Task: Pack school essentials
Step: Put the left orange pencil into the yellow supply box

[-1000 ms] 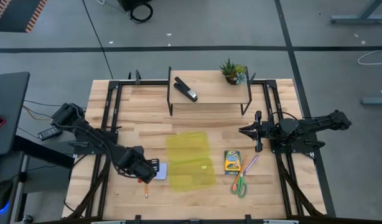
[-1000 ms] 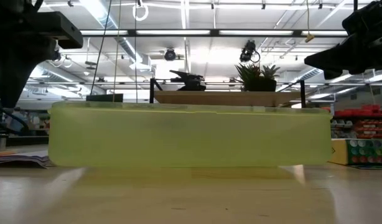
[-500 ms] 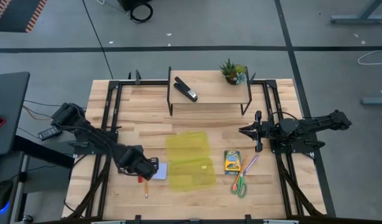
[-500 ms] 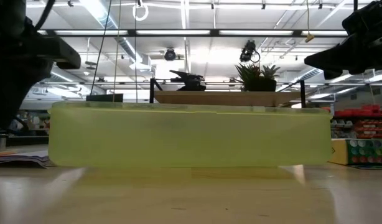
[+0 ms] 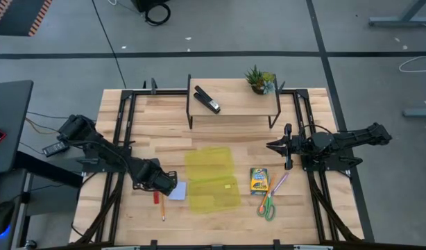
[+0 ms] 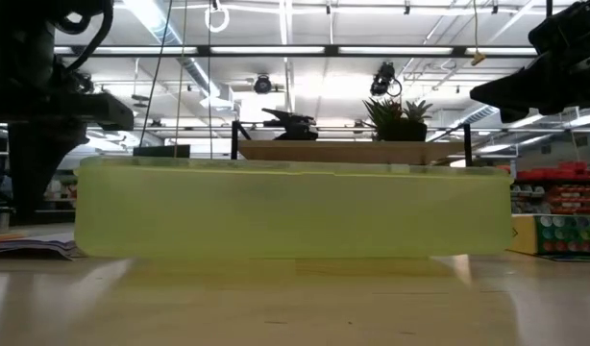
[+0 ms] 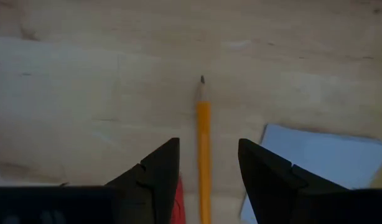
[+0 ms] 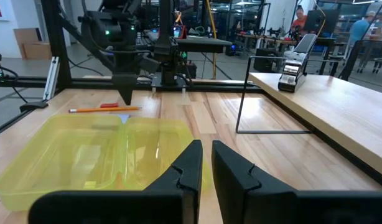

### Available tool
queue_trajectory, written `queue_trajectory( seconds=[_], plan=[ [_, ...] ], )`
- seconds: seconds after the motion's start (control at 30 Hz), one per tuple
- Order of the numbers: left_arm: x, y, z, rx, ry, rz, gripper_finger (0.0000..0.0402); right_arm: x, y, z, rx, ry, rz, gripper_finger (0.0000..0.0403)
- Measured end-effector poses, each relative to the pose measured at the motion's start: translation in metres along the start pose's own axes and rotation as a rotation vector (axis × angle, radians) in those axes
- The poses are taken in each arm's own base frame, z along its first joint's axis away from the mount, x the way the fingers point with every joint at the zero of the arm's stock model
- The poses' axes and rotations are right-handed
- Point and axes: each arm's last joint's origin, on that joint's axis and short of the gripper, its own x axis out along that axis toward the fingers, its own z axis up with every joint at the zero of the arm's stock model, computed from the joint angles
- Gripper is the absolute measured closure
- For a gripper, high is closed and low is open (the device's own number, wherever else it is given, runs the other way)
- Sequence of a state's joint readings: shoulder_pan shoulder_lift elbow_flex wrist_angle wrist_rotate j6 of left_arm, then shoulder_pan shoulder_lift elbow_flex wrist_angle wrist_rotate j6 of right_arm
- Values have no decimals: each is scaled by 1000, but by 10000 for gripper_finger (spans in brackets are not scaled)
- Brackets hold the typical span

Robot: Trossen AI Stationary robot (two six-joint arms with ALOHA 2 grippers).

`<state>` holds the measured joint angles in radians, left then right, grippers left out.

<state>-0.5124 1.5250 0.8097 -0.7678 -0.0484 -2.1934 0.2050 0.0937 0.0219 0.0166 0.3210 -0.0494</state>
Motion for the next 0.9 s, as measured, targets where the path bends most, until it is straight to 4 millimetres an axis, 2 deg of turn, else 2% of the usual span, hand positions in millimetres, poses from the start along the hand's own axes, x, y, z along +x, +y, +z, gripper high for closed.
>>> queue_trajectory(
  seconds=[0.27,0.6,0.73,0.9],
  plan=[
    [22,-10,-9,-13,-1,36,230,0,0,0,0,1,0,361],
    [24,-15,-14,-12,-26,73,232,0,0,0,0,0,0,361],
    [24,-15,-14,-12,-26,68,252,0,0,0,0,0,0,361],
    [24,-16,-14,-8,-27,56,302,0,0,0,0,0,0,361]
  ],
)
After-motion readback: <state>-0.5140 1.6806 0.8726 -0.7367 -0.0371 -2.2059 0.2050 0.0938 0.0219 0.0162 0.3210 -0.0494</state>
